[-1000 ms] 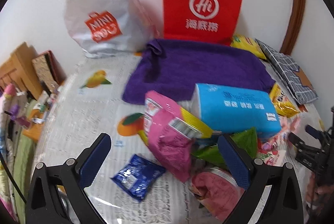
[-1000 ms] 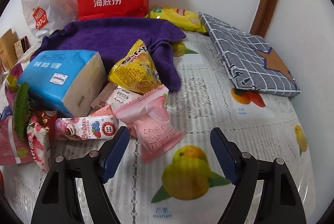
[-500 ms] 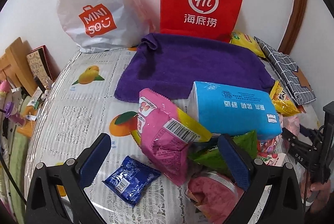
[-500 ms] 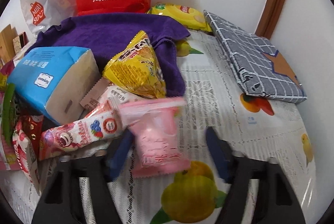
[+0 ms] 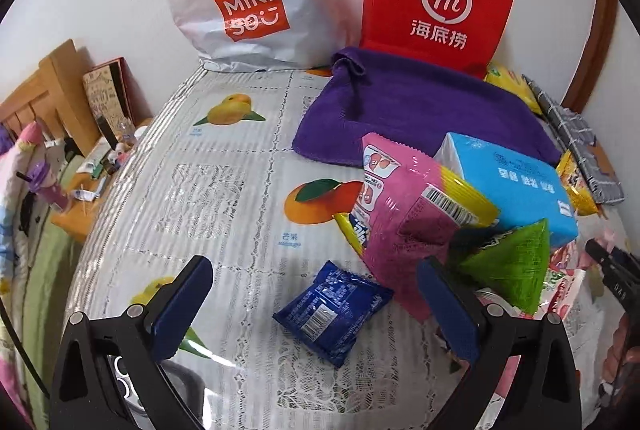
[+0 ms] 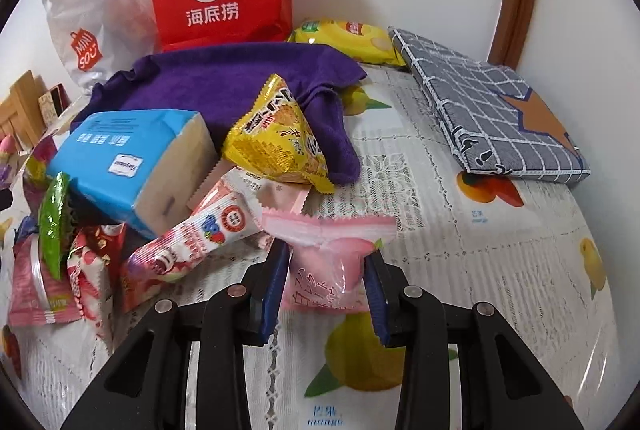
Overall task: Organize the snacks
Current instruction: 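Grasp the small blue candy packet with the left gripper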
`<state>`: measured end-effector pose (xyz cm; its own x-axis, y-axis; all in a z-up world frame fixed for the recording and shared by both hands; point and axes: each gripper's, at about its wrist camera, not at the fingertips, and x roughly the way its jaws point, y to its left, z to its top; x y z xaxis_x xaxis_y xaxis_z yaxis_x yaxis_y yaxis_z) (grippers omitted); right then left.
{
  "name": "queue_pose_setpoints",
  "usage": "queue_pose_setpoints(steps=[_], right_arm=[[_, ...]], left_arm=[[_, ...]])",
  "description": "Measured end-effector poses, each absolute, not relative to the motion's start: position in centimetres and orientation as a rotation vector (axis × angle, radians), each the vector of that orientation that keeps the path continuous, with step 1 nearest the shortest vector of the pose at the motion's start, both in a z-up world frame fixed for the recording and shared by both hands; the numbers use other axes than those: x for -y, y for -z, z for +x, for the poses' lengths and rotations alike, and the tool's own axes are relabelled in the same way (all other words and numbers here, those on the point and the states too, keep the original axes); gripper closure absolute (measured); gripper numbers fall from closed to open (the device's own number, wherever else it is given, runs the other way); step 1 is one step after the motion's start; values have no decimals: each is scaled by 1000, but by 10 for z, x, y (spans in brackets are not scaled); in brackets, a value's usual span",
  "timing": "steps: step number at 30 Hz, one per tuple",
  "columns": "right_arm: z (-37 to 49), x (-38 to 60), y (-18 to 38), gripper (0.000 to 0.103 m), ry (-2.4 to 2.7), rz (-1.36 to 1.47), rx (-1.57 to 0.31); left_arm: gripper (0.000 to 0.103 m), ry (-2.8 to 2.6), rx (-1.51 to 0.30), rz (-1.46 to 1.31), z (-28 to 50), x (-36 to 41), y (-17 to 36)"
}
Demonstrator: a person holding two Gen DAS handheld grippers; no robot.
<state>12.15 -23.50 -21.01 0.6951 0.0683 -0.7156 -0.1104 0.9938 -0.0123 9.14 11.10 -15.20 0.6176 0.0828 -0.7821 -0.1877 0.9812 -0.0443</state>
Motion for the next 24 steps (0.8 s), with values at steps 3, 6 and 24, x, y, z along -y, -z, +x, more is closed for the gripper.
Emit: queue_pose_setpoints(steps=[3, 6, 24], right_arm=[[117, 232, 207, 66, -115, -63, -790], [111, 231, 204, 66, -121, -79, -778], [101, 227, 209, 66, -110, -106, -810]], left_arm=[[1, -141, -896, -114, 95, -107, 153], [1, -158, -913, -81, 96, -106, 159], [33, -68, -982, -19, 95, -103, 202]])
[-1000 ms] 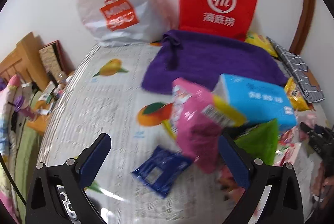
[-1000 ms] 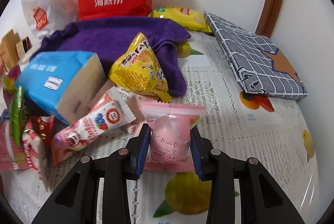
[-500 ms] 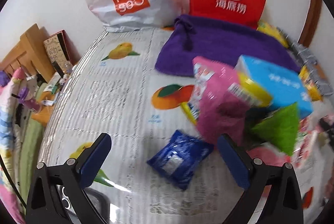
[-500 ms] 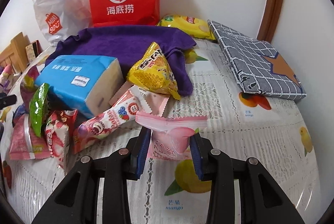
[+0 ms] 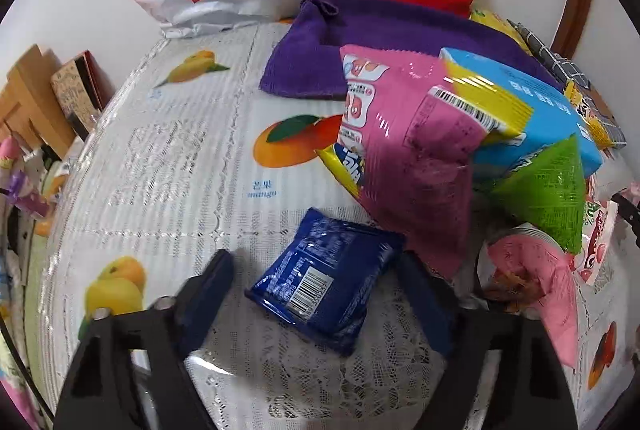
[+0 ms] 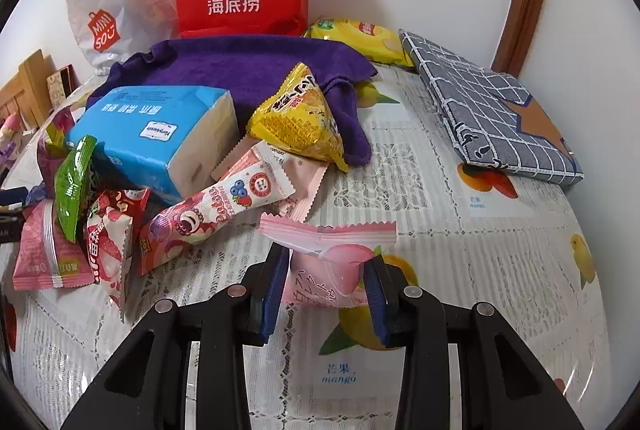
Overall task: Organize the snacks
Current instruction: 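Grasp the small blue candy packet with the left gripper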
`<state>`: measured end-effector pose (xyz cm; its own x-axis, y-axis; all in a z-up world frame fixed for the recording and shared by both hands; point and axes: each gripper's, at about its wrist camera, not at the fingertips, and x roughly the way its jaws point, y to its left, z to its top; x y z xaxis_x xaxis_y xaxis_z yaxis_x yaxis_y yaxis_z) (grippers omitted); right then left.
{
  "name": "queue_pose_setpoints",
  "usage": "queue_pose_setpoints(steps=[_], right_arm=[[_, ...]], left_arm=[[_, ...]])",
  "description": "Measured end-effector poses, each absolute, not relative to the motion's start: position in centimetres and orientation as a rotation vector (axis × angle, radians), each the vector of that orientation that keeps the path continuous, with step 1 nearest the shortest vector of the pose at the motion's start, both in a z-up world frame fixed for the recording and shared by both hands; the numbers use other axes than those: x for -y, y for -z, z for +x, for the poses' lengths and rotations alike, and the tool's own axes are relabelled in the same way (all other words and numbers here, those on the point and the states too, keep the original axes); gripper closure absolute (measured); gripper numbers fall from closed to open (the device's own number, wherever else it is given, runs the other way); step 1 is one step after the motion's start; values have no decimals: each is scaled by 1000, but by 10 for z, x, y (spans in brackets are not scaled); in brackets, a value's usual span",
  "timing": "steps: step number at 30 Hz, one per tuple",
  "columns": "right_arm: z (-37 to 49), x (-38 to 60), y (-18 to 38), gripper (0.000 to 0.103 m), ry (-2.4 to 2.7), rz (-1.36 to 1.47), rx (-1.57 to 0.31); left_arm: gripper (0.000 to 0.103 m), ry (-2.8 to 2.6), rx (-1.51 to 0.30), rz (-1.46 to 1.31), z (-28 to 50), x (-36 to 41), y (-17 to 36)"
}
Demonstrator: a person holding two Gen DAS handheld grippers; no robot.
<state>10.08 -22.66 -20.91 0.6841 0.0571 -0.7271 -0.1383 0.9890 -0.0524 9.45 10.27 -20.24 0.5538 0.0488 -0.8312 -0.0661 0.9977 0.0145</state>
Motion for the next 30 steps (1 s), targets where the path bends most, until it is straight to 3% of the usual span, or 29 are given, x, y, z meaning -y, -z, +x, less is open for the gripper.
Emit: queue_pose_setpoints(steps=[2, 4, 30], right_arm=[[99, 225, 208, 66, -109, -105, -812], [97, 224, 208, 66, -120, -104, -816], [55, 212, 186, 67, -226, -40, -799]], left_arm=[[49, -49, -970, -11, 91, -100, 200], [53, -32, -959, 2, 86, -96, 200], [54, 4, -881, -103, 45, -83, 158]])
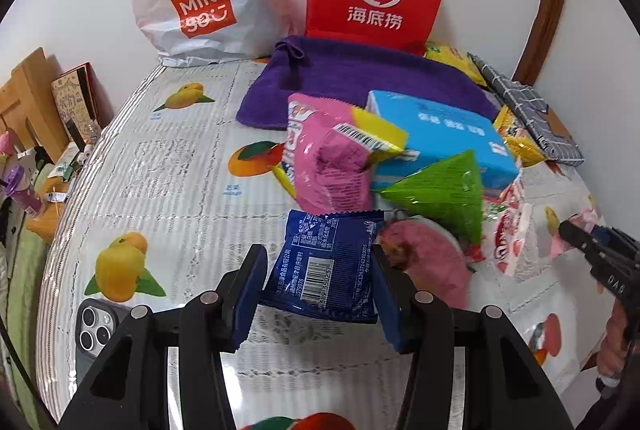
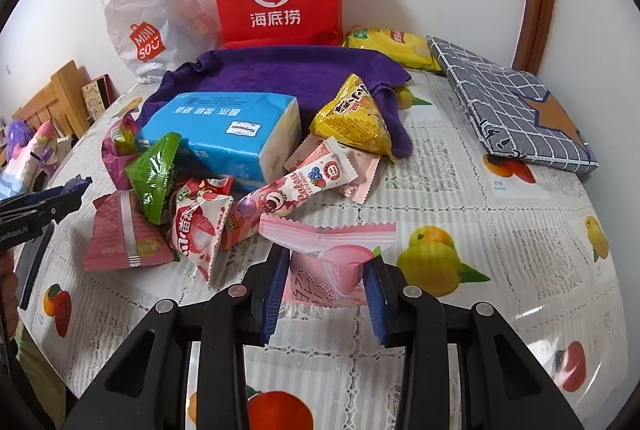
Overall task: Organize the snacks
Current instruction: 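Grasp the small blue candy packet with the left gripper, then carry the blue candy and pink candy over the purple towel with both grippers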
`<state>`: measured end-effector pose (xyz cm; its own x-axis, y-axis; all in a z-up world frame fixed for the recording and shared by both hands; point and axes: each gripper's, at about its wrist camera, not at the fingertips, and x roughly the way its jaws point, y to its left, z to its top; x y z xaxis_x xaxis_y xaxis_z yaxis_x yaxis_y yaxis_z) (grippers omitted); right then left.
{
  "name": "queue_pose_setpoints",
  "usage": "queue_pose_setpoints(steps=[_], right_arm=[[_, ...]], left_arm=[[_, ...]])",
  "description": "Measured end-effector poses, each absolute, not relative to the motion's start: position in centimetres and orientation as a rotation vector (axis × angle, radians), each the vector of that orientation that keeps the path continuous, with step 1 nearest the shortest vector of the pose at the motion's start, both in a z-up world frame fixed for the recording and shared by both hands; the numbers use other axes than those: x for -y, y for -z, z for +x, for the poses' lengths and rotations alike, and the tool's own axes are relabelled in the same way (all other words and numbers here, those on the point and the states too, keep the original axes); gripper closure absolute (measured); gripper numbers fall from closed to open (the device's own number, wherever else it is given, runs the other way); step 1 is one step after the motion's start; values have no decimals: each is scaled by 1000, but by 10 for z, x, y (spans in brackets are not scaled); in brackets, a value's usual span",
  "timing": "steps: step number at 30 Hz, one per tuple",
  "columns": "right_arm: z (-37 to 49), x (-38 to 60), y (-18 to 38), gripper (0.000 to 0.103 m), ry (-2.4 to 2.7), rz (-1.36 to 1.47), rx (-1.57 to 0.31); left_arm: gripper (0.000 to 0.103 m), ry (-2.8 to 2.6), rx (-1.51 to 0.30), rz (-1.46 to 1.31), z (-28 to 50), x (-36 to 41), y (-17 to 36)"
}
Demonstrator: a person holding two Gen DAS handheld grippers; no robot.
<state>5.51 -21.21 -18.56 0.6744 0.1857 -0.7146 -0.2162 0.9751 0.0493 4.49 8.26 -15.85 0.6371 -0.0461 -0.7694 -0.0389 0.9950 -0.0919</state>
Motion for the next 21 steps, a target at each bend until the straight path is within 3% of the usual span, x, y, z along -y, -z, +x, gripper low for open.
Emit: queue_pose_setpoints(steps=[21], right_arm=[[81, 188, 118, 67, -266, -36, -710]], left_arm=[[54, 71, -791, -79, 83, -47, 80]])
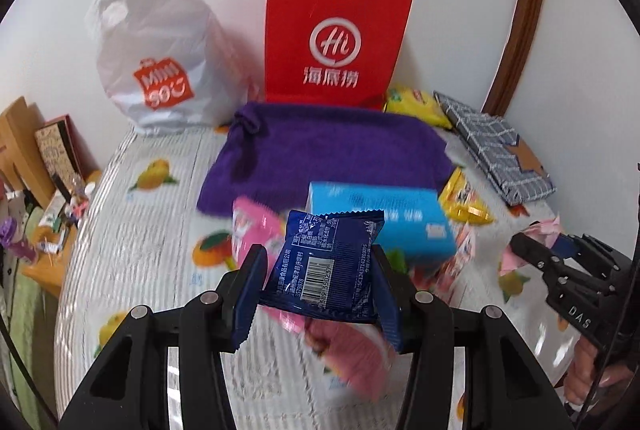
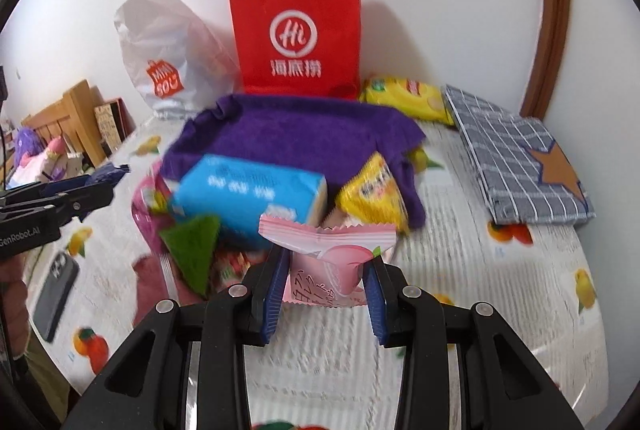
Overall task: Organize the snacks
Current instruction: 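Carry the blue candy and pink candy over the purple towel with both grippers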
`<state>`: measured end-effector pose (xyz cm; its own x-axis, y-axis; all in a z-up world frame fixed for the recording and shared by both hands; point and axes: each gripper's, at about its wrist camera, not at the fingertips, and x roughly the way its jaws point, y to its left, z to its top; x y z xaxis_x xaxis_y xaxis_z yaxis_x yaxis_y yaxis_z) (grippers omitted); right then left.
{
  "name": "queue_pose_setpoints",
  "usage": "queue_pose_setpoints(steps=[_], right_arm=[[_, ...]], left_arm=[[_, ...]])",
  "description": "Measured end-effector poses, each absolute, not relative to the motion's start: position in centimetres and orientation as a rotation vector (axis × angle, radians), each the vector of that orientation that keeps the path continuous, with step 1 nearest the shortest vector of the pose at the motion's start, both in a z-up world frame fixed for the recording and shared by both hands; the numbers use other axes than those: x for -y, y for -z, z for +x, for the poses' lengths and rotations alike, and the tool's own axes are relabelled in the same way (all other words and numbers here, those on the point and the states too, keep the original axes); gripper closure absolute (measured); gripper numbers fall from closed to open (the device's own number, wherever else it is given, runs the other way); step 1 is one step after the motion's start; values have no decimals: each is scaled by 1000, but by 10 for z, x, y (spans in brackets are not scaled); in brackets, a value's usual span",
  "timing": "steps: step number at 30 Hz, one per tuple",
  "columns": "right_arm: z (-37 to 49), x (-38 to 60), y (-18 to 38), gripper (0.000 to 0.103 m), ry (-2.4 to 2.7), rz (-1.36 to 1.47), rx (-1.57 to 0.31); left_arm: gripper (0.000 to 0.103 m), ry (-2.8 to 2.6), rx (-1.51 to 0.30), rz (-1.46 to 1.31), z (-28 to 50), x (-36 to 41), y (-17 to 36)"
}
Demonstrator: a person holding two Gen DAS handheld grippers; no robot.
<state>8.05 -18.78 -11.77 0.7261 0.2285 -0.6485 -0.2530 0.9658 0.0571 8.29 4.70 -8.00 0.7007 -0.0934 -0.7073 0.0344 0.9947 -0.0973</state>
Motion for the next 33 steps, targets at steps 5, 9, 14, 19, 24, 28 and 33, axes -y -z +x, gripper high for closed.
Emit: queue_pose_setpoints(steps=[5, 9, 14, 19, 24, 28, 33], right_arm=[[114, 179, 94, 67, -270, -32, -686], [143, 173, 79, 67, -264, -35, -667], [185, 169, 64, 67, -248, -41, -651], [223, 166, 59, 67, -240, -26, -647], [254, 162, 58, 67, -235, -30, -649], [276, 163, 60, 67, -227, -15, -659], [298, 166, 64, 67, -218, -15, -655]], left_arm=[[54, 74, -761, -64, 110, -39, 57], [54, 61, -740, -45, 137, -33, 42], [54, 58, -728, -40, 172, -28, 32], [54, 50, -728, -34, 206, -26, 28], [54, 41, -738, -21, 237, -26, 29], [54, 43, -751, -12, 259, -25, 34], [54, 47, -762, -14, 286, -28, 43]])
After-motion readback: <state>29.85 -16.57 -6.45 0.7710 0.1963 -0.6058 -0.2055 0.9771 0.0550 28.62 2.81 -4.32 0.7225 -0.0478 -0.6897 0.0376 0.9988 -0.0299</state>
